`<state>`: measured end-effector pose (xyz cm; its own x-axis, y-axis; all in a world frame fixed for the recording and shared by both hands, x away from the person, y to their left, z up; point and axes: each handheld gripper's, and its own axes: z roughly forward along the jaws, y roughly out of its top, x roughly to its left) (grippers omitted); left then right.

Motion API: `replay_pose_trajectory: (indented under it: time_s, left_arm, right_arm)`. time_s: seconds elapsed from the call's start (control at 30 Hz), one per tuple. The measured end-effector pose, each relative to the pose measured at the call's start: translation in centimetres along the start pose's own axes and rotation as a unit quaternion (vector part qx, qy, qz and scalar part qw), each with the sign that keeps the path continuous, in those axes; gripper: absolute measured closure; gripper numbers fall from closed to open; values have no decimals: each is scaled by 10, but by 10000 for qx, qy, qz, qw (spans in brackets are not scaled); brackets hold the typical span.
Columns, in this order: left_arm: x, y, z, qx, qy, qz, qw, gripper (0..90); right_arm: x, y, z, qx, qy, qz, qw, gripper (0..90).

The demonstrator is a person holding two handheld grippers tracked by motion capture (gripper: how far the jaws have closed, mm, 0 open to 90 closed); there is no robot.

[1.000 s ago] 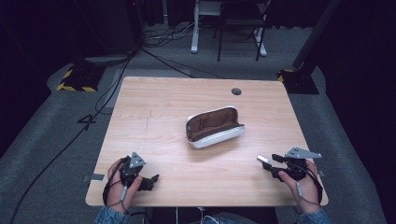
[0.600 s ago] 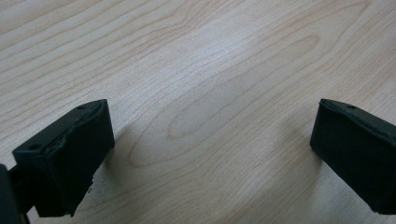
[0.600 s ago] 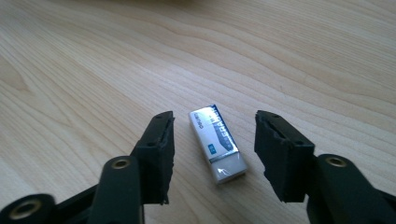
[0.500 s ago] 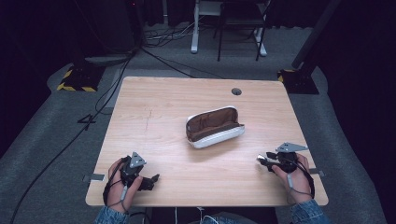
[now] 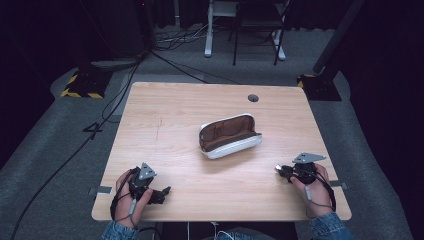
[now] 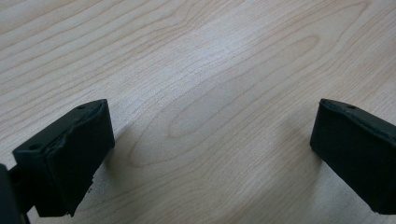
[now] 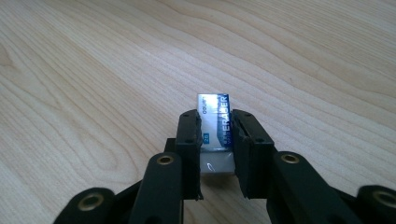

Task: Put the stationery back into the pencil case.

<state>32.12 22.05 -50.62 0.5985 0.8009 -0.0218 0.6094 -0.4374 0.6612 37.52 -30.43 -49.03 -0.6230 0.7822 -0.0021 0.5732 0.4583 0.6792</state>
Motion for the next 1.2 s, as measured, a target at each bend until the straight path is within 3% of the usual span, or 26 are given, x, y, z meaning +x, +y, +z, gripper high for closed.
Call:
replay_pose_trajectory:
  time_s: [0.2,0.53,1.2]
  left_arm:
    - [0,0,0,1,1,1,10000,1]
    - [0,0,0,0,-1,0,10000,1]
    - [1,0,0,1,3,69,10000,1]
  right_arm:
    - [0,1,0,4,28,7,10000,737]
    - [0,9,-14,-260,103,8,9996,737]
    - [1,44,-36,-748,316,-172,9965,737]
